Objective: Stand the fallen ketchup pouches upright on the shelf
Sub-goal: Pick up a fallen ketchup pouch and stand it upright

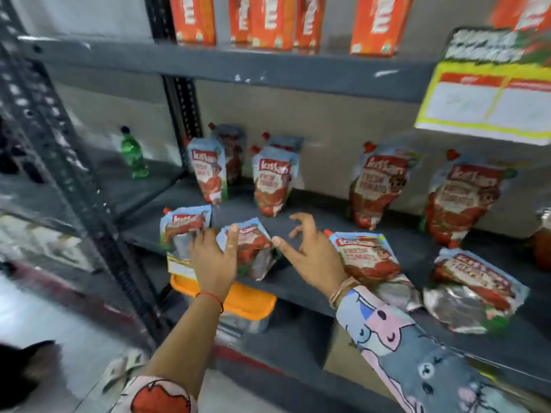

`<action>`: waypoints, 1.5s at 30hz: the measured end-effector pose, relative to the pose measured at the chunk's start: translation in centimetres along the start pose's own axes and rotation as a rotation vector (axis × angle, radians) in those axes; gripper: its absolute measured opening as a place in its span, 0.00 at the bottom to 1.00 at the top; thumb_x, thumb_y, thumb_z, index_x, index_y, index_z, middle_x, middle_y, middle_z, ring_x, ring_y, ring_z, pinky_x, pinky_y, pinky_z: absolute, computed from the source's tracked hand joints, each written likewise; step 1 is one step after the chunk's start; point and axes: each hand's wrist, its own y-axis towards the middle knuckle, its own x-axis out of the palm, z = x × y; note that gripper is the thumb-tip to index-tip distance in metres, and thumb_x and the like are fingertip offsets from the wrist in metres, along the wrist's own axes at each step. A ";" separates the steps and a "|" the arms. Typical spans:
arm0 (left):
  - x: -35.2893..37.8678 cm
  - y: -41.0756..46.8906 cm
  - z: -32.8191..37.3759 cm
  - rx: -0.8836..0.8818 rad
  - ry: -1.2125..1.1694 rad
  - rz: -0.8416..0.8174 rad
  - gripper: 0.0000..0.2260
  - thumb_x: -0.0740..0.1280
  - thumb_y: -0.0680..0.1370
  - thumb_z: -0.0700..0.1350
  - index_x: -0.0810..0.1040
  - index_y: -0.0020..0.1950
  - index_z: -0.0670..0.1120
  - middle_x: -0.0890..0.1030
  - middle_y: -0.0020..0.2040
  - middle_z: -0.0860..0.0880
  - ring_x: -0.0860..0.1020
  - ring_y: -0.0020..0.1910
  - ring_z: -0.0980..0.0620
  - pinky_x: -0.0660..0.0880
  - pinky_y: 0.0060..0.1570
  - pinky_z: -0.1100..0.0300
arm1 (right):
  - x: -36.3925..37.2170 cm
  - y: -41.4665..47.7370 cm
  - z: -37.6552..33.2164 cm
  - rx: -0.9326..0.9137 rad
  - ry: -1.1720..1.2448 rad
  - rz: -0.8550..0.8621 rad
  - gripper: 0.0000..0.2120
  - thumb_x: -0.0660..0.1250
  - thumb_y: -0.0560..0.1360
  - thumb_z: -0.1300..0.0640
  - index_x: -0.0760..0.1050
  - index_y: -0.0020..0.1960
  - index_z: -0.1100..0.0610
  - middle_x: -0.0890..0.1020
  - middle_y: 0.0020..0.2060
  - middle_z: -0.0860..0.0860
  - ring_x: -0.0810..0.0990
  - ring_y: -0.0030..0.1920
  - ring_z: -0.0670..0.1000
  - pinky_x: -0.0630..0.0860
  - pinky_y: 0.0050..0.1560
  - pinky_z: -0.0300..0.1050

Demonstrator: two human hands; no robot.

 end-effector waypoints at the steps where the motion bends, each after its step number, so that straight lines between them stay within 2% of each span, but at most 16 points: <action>1: -0.4 0.8 -0.9 -0.025 0.087 0.090 0.21 0.62 0.76 0.54 0.75 0.56 0.37 0.75 0.58 0.34 0.69 0.61 0.35 0.61 0.64 0.44 | 1.2 0.8 -0.3 0.030 0.046 -0.058 0.23 0.64 0.73 0.45 0.64 0.62 0.55 0.79 0.50 0.55 0.76 0.39 0.52 0.71 0.38 0.47; 4: -2.5 4.6 -3.7 -0.263 0.261 0.230 0.23 0.64 0.75 0.53 0.72 0.60 0.35 0.68 0.63 0.32 0.62 0.63 0.32 0.58 0.63 0.43 | 5.6 3.8 -2.2 0.187 0.159 -0.216 0.17 0.65 0.74 0.50 0.69 0.58 0.59 0.80 0.54 0.60 0.78 0.53 0.59 0.74 0.51 0.51; 7: -4.8 8.5 -6.8 -0.501 0.270 0.174 0.25 0.63 0.75 0.52 0.69 0.61 0.32 0.65 0.66 0.29 0.61 0.65 0.31 0.58 0.64 0.46 | 9.6 7.2 -3.5 0.330 0.183 -0.226 0.13 0.63 0.74 0.52 0.75 0.51 0.62 0.81 0.53 0.62 0.77 0.55 0.62 0.73 0.57 0.57; 10: -7.0 12.0 -9.9 -0.656 0.090 -0.056 0.25 0.64 0.74 0.51 0.69 0.62 0.33 0.71 0.64 0.31 0.70 0.63 0.33 0.68 0.64 0.45 | 13.5 10.3 -4.5 0.425 0.286 -0.402 0.12 0.61 0.75 0.56 0.74 0.43 0.65 0.80 0.44 0.65 0.78 0.51 0.68 0.77 0.50 0.57; 12: -8.0 13.8 -11.4 -0.718 -0.096 -0.194 0.22 0.66 0.74 0.47 0.70 0.61 0.33 0.76 0.59 0.32 0.78 0.56 0.38 0.77 0.54 0.49 | 16.4 11.8 -5.1 0.552 0.378 -0.493 0.07 0.61 0.75 0.57 0.72 0.45 0.61 0.77 0.44 0.62 0.77 0.55 0.68 0.78 0.44 0.52; 15: -9.2 15.3 -11.8 -0.752 -0.119 -0.423 0.22 0.70 0.71 0.47 0.73 0.59 0.34 0.79 0.47 0.37 0.81 0.38 0.47 0.77 0.33 0.58 | 19.4 13.3 -5.3 0.716 0.411 -0.494 0.14 0.61 0.76 0.54 0.73 0.54 0.65 0.79 0.54 0.65 0.78 0.55 0.65 0.79 0.53 0.57; 18: -9.9 16.0 -11.4 -0.710 -0.087 -0.637 0.15 0.70 0.71 0.47 0.75 0.55 0.43 0.79 0.48 0.43 0.78 0.44 0.47 0.74 0.37 0.59 | 20.4 14.2 -5.3 0.874 0.571 -0.459 0.15 0.62 0.76 0.54 0.72 0.55 0.65 0.78 0.55 0.64 0.78 0.53 0.63 0.77 0.48 0.56; 21: -9.9 16.4 -11.2 -0.596 -0.155 -0.713 0.08 0.68 0.73 0.40 0.74 0.51 0.44 0.80 0.43 0.47 0.79 0.43 0.49 0.76 0.39 0.59 | 20.0 14.2 -4.8 0.922 0.715 -0.481 0.13 0.66 0.74 0.59 0.73 0.56 0.65 0.80 0.42 0.57 0.78 0.41 0.55 0.76 0.42 0.53; 23: -9.7 16.7 -10.9 -0.468 -0.275 -0.686 0.10 0.66 0.72 0.32 0.73 0.51 0.42 0.82 0.43 0.48 0.81 0.41 0.54 0.79 0.36 0.59 | 19.8 14.0 -4.4 0.874 0.795 -0.471 0.05 0.67 0.72 0.63 0.73 0.47 0.60 0.79 0.39 0.53 0.77 0.38 0.51 0.76 0.38 0.49; 25: -9.1 17.4 -10.6 -0.373 -0.335 -0.591 0.18 0.67 0.70 0.29 0.69 0.54 0.45 0.78 0.50 0.45 0.79 0.48 0.53 0.77 0.38 0.59 | 19.8 14.1 -4.4 0.762 0.872 -0.334 0.12 0.69 0.69 0.67 0.68 0.44 0.56 0.78 0.42 0.52 0.78 0.41 0.49 0.76 0.38 0.48; 28: -7.5 18.3 -10.5 -0.253 -0.450 -0.578 0.26 0.67 0.68 0.26 0.63 0.58 0.47 0.75 0.52 0.43 0.73 0.54 0.48 0.78 0.43 0.62 | 20.3 14.1 -4.2 0.494 0.640 -0.061 0.23 0.75 0.63 0.66 0.63 0.47 0.56 0.77 0.42 0.46 0.76 0.42 0.43 0.76 0.40 0.39; 33: -6.2 18.0 -13.1 -0.283 -0.568 -0.619 0.38 0.78 0.54 0.45 0.63 0.60 0.48 0.74 0.57 0.45 0.72 0.58 0.48 0.73 0.55 0.57 | 21.6 13.0 -3.9 0.302 0.382 0.018 0.24 0.73 0.65 0.65 0.57 0.45 0.56 0.75 0.36 0.44 0.77 0.40 0.53 0.72 0.32 0.32; 36: -5.7 17.5 -14.5 -0.280 -0.573 -0.636 0.26 0.72 0.66 0.38 0.65 0.59 0.50 0.73 0.59 0.44 0.70 0.61 0.46 0.75 0.55 0.60 | 22.0 12.6 -4.0 0.276 0.306 0.012 0.23 0.71 0.67 0.65 0.56 0.46 0.56 0.80 0.46 0.60 0.78 0.48 0.63 0.77 0.44 0.51; 40: -6.5 16.9 -14.5 -0.270 -0.529 -0.655 0.28 0.65 0.71 0.29 0.62 0.66 0.47 0.70 0.64 0.41 0.69 0.64 0.45 0.70 0.62 0.51 | 20.1 12.4 -4.4 0.283 0.388 -0.004 0.27 0.74 0.65 0.65 0.61 0.56 0.59 0.75 0.58 0.60 0.76 0.56 0.56 0.67 0.43 0.31; 42: -7.5 15.5 -13.9 -0.287 -0.425 -0.446 0.25 0.67 0.71 0.31 0.66 0.65 0.46 0.74 0.60 0.41 0.72 0.59 0.46 0.70 0.59 0.50 | 17.0 11.7 -3.1 0.206 0.231 0.099 0.24 0.73 0.66 0.60 0.68 0.59 0.60 0.74 0.59 0.58 0.72 0.57 0.53 0.63 0.47 0.31; 45: -7.5 11.0 -11.9 -0.328 -0.248 0.023 0.07 0.72 0.70 0.43 0.77 0.45 0.44 0.82 0.36 0.50 0.79 0.37 0.53 0.76 0.43 0.59 | 11.1 10.5 1.1 0.194 -0.153 0.118 0.11 0.67 0.72 0.52 0.76 0.46 0.60 0.77 0.46 0.57 0.74 0.52 0.57 0.66 0.47 0.43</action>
